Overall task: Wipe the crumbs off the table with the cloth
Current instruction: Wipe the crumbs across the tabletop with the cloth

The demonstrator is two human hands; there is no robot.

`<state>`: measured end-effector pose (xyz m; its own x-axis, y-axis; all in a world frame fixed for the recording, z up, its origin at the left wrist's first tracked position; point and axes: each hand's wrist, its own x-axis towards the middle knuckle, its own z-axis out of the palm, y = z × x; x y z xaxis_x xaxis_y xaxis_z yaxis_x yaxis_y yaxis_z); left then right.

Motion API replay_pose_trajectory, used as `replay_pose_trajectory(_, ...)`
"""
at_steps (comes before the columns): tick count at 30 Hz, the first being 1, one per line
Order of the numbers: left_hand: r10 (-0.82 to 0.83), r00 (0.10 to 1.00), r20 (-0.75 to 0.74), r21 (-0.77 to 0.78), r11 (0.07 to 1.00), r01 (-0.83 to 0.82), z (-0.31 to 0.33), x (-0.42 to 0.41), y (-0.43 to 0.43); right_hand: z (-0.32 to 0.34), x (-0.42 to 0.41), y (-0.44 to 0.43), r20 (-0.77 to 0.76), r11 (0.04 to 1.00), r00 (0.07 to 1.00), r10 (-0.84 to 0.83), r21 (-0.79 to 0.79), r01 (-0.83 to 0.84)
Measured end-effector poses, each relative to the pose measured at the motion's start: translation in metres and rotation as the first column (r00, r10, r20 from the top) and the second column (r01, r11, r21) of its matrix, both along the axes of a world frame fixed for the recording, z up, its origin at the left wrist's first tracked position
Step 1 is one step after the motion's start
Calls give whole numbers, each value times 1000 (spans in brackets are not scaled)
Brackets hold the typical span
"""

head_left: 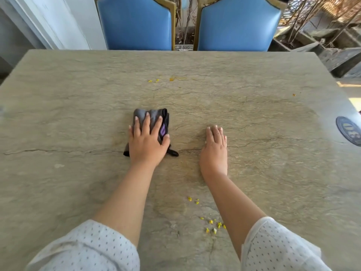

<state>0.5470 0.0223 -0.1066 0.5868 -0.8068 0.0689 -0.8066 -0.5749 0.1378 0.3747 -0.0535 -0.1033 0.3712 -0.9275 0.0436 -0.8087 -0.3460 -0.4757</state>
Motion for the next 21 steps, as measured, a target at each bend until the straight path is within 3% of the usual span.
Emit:
replay_pose_trajectory(6, -109, 994, 3, 59, 992, 109, 3, -70, 46, 18, -10, -2, 93, 983, 994, 62, 167, -77)
replay_pose_trajectory(10, -162, 979, -124, 94, 980, 175, 10, -85, 58, 41, -13, 18, 208, 965, 978, 17, 252, -70)
replay_pose_trajectory(13, -222, 896, -384, -267, 956, 122, 26, -67, 66, 56, 3, 57, 307, 977, 951, 30, 193, -93)
replay_pose_trajectory(15, -169, 917, -362, -414, 910, 4, 33, -48, 82, 59, 17, 78, 340, 962, 933, 122, 190, -195)
replay_pose_trajectory(17, -67, 944, -324, -413, 907, -77, 35, -27, 104, 54, 32, 90, 276, 931, 936, 218, 227, -284)
replay_pose_trajectory(21, 172, 967, -189, -288, 931, -222, 26, 23, 149, 30, 61, 106, -124, 948, 954, 272, 205, -243)
